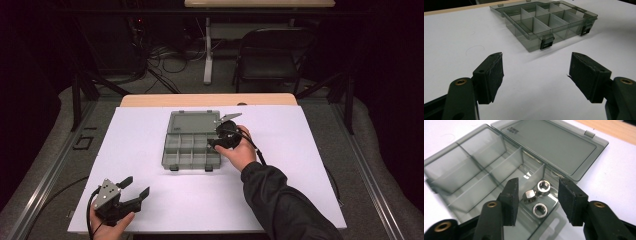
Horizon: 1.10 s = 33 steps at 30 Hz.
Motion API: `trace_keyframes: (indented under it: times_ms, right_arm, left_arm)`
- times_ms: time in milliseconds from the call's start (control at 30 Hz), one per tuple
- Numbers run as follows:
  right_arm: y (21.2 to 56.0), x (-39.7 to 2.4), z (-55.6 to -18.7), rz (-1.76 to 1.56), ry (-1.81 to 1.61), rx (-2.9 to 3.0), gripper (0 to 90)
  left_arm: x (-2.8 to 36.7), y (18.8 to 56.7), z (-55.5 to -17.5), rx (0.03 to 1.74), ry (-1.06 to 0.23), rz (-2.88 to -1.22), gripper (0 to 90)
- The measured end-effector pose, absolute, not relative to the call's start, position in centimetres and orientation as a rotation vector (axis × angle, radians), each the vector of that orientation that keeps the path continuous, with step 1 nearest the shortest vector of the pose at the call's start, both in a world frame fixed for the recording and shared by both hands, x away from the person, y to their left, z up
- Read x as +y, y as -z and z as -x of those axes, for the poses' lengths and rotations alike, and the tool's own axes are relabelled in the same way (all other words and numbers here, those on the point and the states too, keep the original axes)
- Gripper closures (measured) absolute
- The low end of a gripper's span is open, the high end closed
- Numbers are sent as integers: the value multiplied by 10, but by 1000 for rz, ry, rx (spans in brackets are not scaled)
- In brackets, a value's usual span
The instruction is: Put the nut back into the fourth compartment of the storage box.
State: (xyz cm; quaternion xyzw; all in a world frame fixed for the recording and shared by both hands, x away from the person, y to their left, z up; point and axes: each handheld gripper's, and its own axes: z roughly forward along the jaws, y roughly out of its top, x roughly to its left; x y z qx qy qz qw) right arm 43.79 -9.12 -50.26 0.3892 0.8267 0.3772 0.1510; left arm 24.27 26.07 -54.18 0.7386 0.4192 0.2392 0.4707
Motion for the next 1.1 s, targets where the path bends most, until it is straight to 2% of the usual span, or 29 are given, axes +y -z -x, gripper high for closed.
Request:
trace_keyframes:
  times_ms: [433, 767, 1100]
  right_arm:
    - [491, -138, -381, -1050, -1140, 2331, 458]
    - [518, -185, -318, -1058, -1180, 2292, 439]
    - [539, -214, -289, -1079, -1147, 2265, 435]
  left_arm:
    - [257, 542, -246, 1019, -581, -1820, 274]
    - [257, 543, -247, 1030, -577, -1821, 274]
    - [256, 543, -247, 1034, -578, -1819, 274]
